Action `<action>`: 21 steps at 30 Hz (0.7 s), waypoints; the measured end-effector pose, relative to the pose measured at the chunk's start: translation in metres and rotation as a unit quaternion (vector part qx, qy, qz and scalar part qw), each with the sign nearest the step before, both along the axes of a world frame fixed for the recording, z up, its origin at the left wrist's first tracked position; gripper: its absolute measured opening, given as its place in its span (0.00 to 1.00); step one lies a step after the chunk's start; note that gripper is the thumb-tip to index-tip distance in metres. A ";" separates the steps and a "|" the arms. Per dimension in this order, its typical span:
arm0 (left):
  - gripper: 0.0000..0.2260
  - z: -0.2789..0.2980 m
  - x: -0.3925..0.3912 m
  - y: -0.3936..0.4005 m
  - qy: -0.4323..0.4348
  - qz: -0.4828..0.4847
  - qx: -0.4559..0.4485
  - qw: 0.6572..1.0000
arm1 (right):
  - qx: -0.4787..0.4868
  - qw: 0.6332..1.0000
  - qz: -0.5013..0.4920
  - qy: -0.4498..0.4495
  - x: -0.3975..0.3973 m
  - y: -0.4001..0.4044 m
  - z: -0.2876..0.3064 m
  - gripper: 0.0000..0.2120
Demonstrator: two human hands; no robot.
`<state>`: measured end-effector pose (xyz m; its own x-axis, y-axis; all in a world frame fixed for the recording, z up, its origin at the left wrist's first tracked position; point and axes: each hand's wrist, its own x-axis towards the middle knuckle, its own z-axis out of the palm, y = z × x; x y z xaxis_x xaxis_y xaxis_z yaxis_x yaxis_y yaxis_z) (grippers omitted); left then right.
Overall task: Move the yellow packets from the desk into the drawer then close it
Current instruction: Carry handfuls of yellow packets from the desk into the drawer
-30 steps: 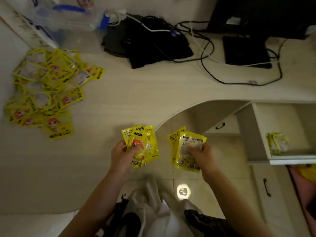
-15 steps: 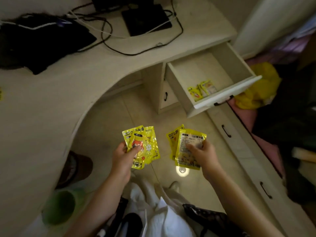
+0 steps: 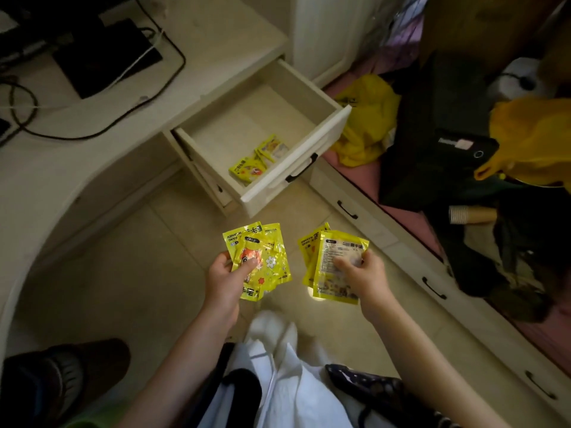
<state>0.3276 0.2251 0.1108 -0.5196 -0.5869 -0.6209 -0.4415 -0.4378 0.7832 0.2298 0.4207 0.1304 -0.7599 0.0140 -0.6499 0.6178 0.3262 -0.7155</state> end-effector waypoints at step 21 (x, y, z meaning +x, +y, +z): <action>0.08 -0.017 -0.257 -0.084 -0.032 0.000 0.007 0.999 | -0.033 0.999 0.011 0.019 -0.260 -0.083 0.007 0.09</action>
